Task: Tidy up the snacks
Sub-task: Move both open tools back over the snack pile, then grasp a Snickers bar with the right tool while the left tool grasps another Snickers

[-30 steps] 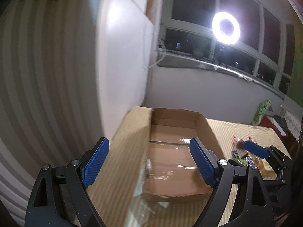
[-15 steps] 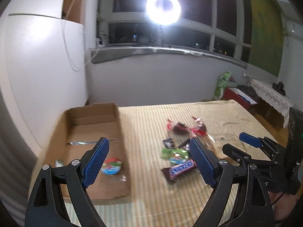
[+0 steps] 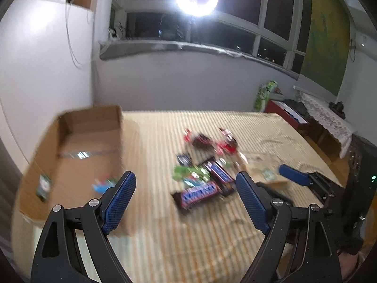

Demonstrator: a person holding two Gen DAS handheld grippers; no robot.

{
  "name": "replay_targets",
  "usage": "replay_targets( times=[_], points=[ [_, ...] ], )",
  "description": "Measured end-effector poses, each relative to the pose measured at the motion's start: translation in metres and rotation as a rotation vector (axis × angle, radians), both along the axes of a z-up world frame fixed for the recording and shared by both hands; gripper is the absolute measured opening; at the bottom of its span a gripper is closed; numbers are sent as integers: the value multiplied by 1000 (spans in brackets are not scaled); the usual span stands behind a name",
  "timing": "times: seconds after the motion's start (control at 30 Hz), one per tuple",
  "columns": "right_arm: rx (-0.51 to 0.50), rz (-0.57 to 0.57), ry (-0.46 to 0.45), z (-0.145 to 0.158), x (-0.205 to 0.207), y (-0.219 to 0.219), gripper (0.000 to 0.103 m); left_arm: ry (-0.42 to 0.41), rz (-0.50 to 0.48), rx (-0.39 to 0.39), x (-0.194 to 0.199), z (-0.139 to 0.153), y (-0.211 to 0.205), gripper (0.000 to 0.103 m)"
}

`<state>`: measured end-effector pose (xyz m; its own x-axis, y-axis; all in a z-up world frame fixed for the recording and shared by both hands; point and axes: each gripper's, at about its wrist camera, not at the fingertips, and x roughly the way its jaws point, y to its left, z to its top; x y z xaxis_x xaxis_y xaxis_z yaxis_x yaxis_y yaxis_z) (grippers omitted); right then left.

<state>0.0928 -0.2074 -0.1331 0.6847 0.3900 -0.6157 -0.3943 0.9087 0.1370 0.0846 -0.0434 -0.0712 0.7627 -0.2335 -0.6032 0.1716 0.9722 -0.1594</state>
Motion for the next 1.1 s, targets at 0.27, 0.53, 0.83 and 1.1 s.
replay_targets(
  times=[0.27,0.53,0.83,1.1],
  points=[
    [-46,75,84,-34,-2,15,81,164,-35,-8,-5,-65,-9,87],
    [-23,84,111,-33,46,5,81,177,-2,-37,22,-65,0,87],
    [22,103,184,-26,81,0,80,175,-22,-36,37,-71,-1,87],
    [-40,142,205,-29,96,19,60,171,-52,-39,45,-70,-7,85]
  ],
)
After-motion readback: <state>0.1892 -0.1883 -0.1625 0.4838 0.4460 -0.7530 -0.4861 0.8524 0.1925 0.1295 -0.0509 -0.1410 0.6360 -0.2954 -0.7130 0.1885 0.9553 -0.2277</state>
